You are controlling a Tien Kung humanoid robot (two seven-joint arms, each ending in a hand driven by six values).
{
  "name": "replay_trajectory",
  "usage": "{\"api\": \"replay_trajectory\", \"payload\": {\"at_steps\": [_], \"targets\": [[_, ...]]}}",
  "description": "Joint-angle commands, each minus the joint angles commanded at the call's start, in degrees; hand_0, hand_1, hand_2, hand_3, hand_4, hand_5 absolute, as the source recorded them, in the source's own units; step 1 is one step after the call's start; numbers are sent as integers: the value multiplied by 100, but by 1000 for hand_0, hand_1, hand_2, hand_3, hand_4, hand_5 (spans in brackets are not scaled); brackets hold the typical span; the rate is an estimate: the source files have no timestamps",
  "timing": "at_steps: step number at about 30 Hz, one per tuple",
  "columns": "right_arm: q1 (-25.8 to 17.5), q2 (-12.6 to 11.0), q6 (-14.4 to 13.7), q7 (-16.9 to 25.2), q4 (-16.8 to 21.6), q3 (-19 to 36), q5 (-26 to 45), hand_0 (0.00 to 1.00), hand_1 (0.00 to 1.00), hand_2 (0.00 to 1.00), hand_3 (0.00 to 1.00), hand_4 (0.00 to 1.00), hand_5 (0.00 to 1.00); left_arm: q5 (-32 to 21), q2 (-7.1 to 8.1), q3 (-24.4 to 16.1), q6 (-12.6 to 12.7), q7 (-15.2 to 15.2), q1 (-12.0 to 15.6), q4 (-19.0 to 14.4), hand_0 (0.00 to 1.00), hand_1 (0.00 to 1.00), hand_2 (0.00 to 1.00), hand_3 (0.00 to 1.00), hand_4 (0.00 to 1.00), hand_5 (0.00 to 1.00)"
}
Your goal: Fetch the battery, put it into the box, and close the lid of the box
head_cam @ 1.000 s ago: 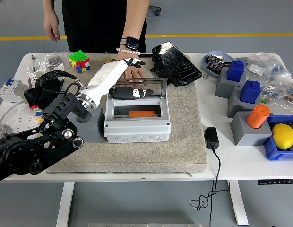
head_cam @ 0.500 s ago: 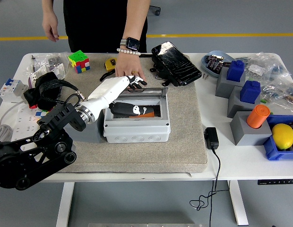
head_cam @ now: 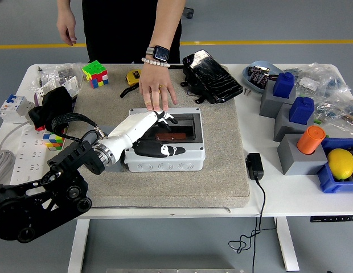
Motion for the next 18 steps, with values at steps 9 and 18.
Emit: {"api": "replay_trajectory", "payload": {"at_steps": [9, 18], "targets": [[16, -8, -12, 24, 44, 27, -37, 582, 643, 654, 545, 872, 408, -310, -16, -330, 403, -541, 193, -132, 645, 646, 650, 703, 998, 628], [10, 7, 9, -6, -32, -60, 42, 584, 643, 654, 545, 872, 408, -2080, -236, -1290, 1115, -2219, 925, 25, 654, 667, 659, 709, 998, 614]]}}
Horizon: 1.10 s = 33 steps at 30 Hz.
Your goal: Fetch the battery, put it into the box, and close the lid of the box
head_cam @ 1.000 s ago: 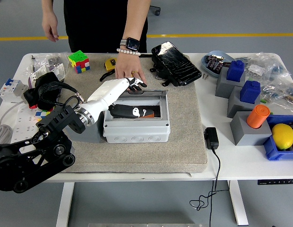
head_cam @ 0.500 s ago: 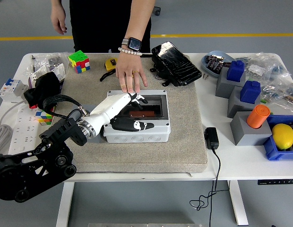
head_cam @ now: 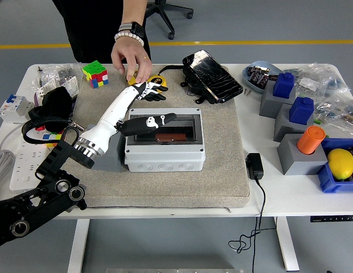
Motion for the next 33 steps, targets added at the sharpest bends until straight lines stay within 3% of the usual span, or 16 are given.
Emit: {"api": "replay_trajectory", "payload": {"at_steps": [5, 14, 22, 33], "targets": [[4, 14, 11, -6, -16, -18, 22, 582, 643, 655, 545, 872, 408, -1192, -151, -643, -56, -776, 374, 187, 649, 668, 655, 710, 998, 618], [38, 34, 24, -20, -17, -17, 19, 583, 643, 655, 545, 872, 408, -2842, -245, -1701, -353, -1130, 686, 614, 626, 651, 647, 696, 998, 606], [107, 1, 14, -25, -8, -17, 16, 581, 643, 654, 544, 871, 409, -2884, -224, -2363, -447, -1075, 931, 656, 616, 641, 641, 687, 998, 612], [143, -14, 20, -36, -10, -84, 23, 585, 644, 655, 544, 871, 409, -2766, -228, -2707, -484, -970, 1027, 632, 621, 639, 645, 664, 980, 578]]}}
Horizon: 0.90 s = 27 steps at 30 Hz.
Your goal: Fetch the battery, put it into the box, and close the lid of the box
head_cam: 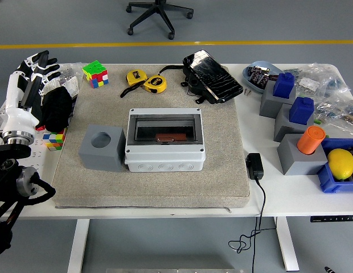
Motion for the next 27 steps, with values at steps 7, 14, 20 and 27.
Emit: {"api": "replay_trajectory", "payload": {"at_steps": [7, 14, 20, 27], "targets": [[33, -6, 0, -7, -11, -34, 18, 582, 643, 656, 545, 872, 409, 39, 40, -91, -21, 55, -5, -3, 624, 638, 645, 659, 972, 571], [62, -13, -1, -6, -8, -57, 18, 583, 644, 656, 544, 871, 409, 70, 60, -145, -33, 92, -12, -11, 628, 637, 645, 659, 971, 571], [72, -22, -4, -4, -8, -82, 26, 583, 643, 656, 544, 871, 409, 78, 98, -140, -39, 114, -16, -22, 626, 637, 645, 659, 971, 570], [54, -19, -1, -9, -11, -84, 33, 581, 643, 656, 544, 871, 409, 106, 82, -150, -54, 144, -10, -40, 623, 635, 645, 658, 970, 572]]}}
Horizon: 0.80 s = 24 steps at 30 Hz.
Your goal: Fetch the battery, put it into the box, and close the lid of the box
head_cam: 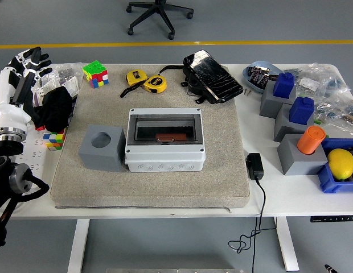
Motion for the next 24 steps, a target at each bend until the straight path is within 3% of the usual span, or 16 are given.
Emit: {"api": "replay_trajectory", "payload": {"at_steps": [24], "targets": [[-25, 36, -1, 3, -3, 87, -24, 582, 644, 656, 544, 869, 409, 71, -46, -142, -25, 111, 56, 4, 610, 629, 643, 655, 968, 574]]}}
